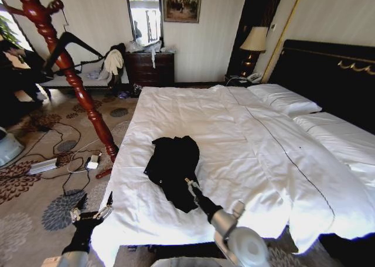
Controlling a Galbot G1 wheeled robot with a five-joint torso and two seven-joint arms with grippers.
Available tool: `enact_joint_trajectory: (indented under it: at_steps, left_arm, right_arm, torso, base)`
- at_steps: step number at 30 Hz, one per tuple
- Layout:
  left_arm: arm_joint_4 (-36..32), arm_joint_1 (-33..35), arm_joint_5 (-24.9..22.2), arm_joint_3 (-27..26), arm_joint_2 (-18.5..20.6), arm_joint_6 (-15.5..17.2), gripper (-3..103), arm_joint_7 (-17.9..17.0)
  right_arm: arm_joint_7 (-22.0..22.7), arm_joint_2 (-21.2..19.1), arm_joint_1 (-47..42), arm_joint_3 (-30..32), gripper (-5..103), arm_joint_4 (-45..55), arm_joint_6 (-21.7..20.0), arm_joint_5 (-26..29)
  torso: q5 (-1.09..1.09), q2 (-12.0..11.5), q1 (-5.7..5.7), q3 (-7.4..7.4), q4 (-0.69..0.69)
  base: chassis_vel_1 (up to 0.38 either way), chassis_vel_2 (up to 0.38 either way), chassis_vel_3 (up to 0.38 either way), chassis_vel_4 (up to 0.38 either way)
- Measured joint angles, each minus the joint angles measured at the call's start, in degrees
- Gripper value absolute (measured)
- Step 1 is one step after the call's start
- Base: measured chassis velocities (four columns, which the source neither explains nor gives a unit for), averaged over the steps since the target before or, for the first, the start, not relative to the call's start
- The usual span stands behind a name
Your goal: Pick up the clothes from the bed and hang them on the clothes hanger.
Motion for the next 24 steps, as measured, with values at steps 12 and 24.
enact_joint_trajectory:
  at_steps: [12, 24]
  left_arm:
    - [0.57, 3.09, -1.29, -1.51, -1.33, -1.2, 98, 0.52]
    - [0.31, 3.33, -0.26, -1.43, -2.94, -1.22, 98, 0.45]
  right_arm:
    - [0.9, -0.32, 9.58, -4.2, 100, -7.34, -2.95, 2.99]
    - [-0.37, -4.24, 19.3, -7.71, 100, -12.91, -4.49, 7.84]
  torso:
    - [0.0, 0.0, 0.0, 0.0, 0.0]
    - [0.0, 0.0, 0.0, 0.0, -0.01]
  base:
    - [0.0, 0.0, 0.0, 0.0]
    - [0.0, 0.0, 0.0, 0.0]
